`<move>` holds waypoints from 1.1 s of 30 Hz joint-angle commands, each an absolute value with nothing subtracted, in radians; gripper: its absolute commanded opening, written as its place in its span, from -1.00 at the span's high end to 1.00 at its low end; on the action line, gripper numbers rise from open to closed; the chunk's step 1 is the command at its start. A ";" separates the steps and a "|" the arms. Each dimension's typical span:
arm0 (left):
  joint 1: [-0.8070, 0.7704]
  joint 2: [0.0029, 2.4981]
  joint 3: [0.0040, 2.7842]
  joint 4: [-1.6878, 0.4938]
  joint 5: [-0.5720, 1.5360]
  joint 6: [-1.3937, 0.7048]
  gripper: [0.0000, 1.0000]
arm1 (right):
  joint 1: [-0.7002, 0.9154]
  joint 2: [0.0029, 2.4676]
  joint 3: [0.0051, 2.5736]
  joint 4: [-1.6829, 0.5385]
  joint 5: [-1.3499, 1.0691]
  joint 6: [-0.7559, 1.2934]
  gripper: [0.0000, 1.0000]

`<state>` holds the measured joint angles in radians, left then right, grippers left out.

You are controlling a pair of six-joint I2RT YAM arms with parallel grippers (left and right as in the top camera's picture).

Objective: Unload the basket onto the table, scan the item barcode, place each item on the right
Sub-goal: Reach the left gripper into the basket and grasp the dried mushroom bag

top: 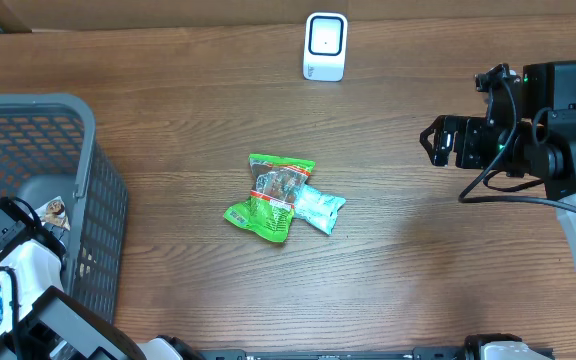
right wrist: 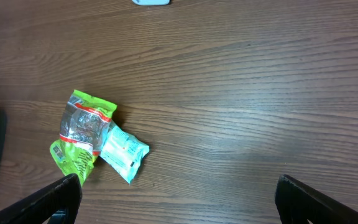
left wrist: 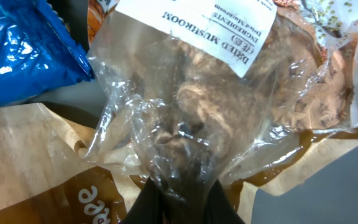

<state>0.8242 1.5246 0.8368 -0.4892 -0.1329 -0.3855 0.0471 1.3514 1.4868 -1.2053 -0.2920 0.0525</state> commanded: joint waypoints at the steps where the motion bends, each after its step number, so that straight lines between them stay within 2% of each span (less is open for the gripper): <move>1: 0.805 1.533 0.875 -0.537 -0.037 -0.381 0.92 | 0.044 1.352 1.505 -1.202 -0.301 0.052 -1.00; 13: 0.804 1.533 1.305 -0.980 0.023 -0.311 0.91 | 0.044 1.352 1.505 -1.202 -0.302 0.052 -1.00; 17: 0.804 1.533 1.349 -1.016 0.055 -0.220 0.92 | 0.044 1.352 1.505 -1.197 -0.302 0.052 -1.00; 20: 0.804 1.545 1.329 -0.979 0.001 -0.168 0.01 | 0.044 1.352 1.505 -1.188 -0.302 0.052 -1.00; 21: 0.804 1.552 1.318 -0.966 -0.012 -0.163 -0.18 | 0.044 1.352 1.505 -1.187 -0.302 0.052 -1.00; 24: 0.804 1.596 1.283 -0.920 -0.009 -0.159 -0.51 | 0.044 1.352 1.505 -1.187 -0.302 0.052 -1.00; 25: 0.803 1.617 1.274 -0.906 -0.002 -0.158 -0.69 | 0.044 1.352 1.505 -1.187 -0.302 0.052 -1.00; 29: 0.795 1.734 1.265 -0.892 0.052 -0.044 -0.96 | 0.044 1.352 1.505 -1.187 -0.302 0.052 -1.00; 33: 0.791 1.829 1.265 -0.892 0.019 -0.044 -1.00 | 0.044 1.352 1.505 -1.190 -0.301 0.052 -1.00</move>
